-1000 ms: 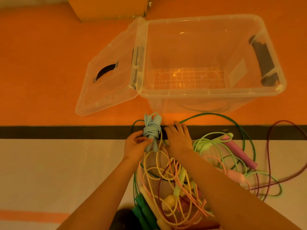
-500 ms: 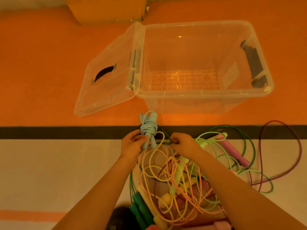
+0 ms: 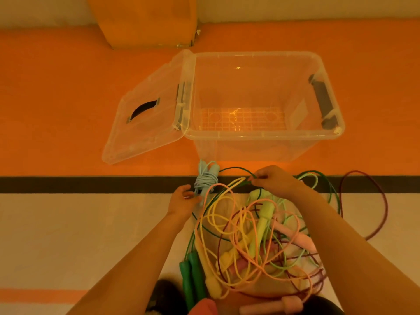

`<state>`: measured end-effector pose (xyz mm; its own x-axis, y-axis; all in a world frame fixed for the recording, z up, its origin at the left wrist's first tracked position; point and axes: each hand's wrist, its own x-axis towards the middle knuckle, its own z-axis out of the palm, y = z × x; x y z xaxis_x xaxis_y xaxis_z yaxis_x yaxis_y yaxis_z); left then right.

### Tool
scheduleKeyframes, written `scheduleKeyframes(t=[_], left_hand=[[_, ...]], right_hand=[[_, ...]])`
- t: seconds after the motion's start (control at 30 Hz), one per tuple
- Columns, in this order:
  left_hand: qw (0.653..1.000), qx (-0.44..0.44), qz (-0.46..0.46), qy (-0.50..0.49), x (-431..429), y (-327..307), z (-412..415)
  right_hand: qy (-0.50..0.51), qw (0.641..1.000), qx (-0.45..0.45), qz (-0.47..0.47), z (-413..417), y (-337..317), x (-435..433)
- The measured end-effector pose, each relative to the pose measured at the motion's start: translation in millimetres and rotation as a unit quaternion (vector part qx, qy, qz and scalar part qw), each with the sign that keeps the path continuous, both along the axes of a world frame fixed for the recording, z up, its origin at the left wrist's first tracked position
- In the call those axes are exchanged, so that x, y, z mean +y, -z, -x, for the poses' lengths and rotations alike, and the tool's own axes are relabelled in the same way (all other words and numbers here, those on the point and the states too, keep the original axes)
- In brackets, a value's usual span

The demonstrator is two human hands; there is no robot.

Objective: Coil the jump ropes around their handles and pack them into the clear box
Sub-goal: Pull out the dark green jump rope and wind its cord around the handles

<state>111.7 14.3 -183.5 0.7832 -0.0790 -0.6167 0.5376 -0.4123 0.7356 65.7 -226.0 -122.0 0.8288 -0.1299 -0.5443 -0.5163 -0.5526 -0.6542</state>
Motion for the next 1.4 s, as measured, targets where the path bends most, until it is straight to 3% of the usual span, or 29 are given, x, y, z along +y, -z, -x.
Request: scheduleKeyframes(t=[0.2, 0.4, 0.6, 0.73, 0.87, 0.97, 1.1, 1.2, 1.4], left_hand=[[0.991, 0.054, 0.018, 0.118, 1.5, -10.6, 5.5], [0.995, 0.027, -0.013, 0.091, -4.7, -5.5, 12.4], [0.987, 0.088, 0.129, -0.039, 7.6, -14.5, 19.1], [0.963, 0.108, 0.222, -0.105, 18.3, -26.3, 18.7], [0.954, 0.106, 0.239, -0.144, 26.5, -29.8, 21.3], [0.964, 0.096, 0.201, -0.144, 35.9, -26.9, 24.6], [0.973, 0.085, 0.147, -0.157, 40.5, -19.8, 29.8], [0.975, 0.08, 0.125, -0.167, 41.6, -17.3, 33.4], [0.981, 0.117, 0.112, -0.106, 53.8, -16.6, 27.7]], right_hand=[[-0.005, 0.998, -0.022, 0.064, -3.3, -19.4, -1.0], [0.029, 0.999, -0.009, -0.026, -7.4, -46.5, 7.9], [0.051, 0.99, 0.02, 0.127, 9.3, -39.2, -13.2], [0.104, 0.961, 0.006, 0.256, 23.5, -37.3, -25.3], [0.181, 0.918, -0.016, 0.352, 39.4, -33.4, -42.5], [0.165, 0.905, 0.021, 0.391, 50.8, -27.1, -38.8], [0.081, 0.922, -0.023, 0.378, 54.6, -13.7, 10.1], [-0.042, 0.951, -0.112, 0.287, 52.8, 7.3, 62.5], [-0.172, 0.97, -0.057, 0.164, 56.1, 40.3, 126.0]])
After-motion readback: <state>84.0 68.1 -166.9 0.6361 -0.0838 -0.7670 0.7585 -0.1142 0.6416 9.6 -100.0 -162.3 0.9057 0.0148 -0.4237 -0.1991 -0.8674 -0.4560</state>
